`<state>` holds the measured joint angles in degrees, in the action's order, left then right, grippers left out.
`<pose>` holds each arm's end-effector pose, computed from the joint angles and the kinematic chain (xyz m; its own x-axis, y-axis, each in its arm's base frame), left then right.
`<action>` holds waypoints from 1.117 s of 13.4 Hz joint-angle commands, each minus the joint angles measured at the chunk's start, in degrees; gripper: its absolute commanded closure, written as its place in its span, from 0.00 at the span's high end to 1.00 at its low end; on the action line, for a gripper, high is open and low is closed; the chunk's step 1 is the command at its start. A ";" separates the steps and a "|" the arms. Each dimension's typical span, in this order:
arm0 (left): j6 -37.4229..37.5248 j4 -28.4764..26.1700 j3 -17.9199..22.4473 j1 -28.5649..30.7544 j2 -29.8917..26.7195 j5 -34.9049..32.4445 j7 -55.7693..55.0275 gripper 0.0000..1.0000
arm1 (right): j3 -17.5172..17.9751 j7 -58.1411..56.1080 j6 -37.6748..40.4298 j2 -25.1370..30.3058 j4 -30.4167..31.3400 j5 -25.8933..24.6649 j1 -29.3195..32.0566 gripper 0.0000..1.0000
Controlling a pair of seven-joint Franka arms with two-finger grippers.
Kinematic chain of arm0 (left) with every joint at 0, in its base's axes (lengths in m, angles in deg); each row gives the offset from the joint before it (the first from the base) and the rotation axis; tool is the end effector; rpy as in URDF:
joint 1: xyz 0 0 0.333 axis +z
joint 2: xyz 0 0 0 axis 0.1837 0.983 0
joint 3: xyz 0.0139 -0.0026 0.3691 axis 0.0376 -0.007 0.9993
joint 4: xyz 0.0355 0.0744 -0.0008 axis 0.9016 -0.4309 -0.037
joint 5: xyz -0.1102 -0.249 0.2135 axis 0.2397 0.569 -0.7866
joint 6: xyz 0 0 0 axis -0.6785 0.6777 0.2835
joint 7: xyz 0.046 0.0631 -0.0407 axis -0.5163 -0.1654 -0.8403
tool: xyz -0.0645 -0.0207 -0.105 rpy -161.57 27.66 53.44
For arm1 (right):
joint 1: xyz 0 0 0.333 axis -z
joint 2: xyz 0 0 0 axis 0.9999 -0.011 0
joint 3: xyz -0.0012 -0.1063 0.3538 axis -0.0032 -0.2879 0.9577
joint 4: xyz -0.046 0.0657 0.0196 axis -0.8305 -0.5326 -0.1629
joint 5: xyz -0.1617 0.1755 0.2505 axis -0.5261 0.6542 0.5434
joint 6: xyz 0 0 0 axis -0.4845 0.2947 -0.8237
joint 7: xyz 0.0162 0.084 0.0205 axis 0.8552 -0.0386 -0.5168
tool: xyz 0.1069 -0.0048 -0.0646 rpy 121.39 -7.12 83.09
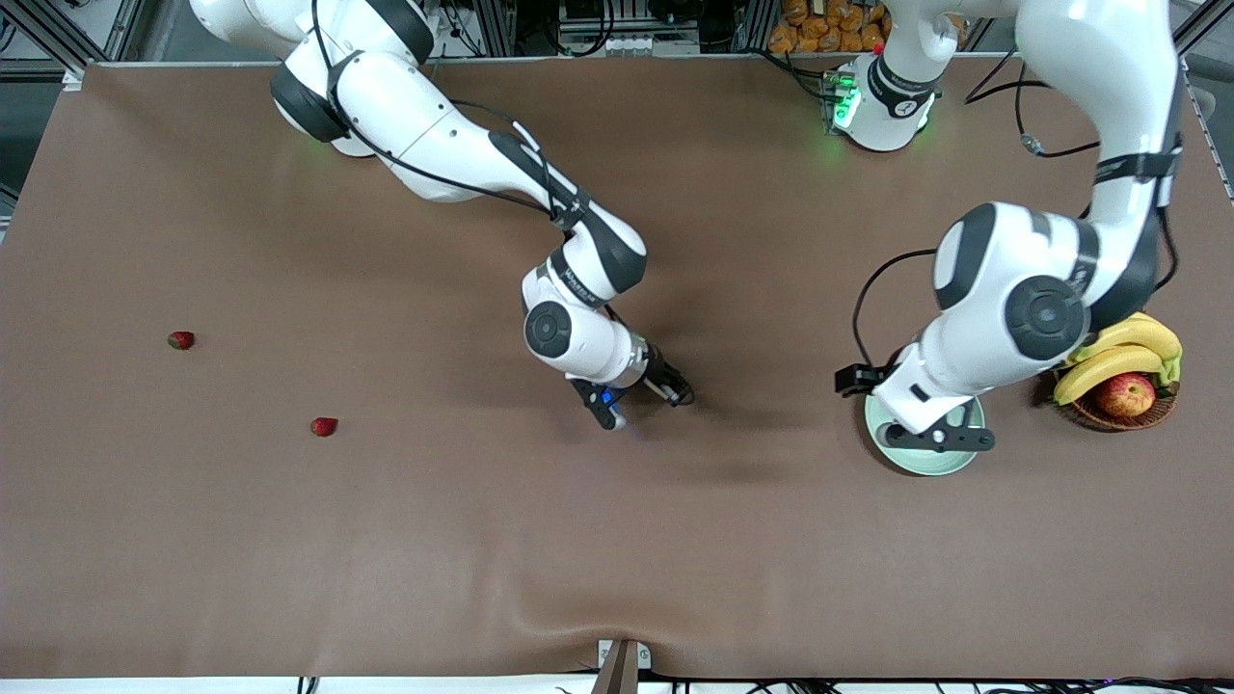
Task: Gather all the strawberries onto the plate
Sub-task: 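Carry the strawberry with the right gripper while the left gripper approaches, then set the strawberry down mid-table while the left gripper grasps it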
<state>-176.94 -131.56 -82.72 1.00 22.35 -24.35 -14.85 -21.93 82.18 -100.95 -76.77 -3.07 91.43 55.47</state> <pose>0.6179 -0.1779 0.4239 0.9959 -0.0438 -0.0797 -0.0415 -0.9987 0.0295 0.5916 0.5333 0.2193 0.5908 -0.6806 -0.4333 -0.8054 -0.5299 -0.2658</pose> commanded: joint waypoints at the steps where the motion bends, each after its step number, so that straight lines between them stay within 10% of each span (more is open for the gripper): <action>1: -1.62 -1.47 0.37 -2.72 -0.46 0.63 -5.42 1.00 | -0.13 0.54 0.60 -1.40 -2.31 0.70 0.06 0.68; 2: -1.62 -1.39 0.37 -3.16 -0.03 0.63 -6.48 1.00 | -0.65 0.54 0.95 -0.61 -2.22 -0.17 -0.03 1.00; 9: -3.82 -0.68 0.46 -7.37 2.25 0.37 -14.91 1.00 | -1.62 -5.32 13.23 6.68 -0.55 -6.23 5.15 1.00; 15: -11.63 3.26 0.90 -16.68 12.43 0.45 -21.77 1.00 | -1.62 -27.29 25.98 15.11 8.75 -16.25 21.12 1.00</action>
<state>-187.13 -131.99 -82.73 -13.26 30.73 -24.35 -35.07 -24.64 60.66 -77.31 -66.92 -0.76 78.14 71.31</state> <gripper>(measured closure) 0.000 0.000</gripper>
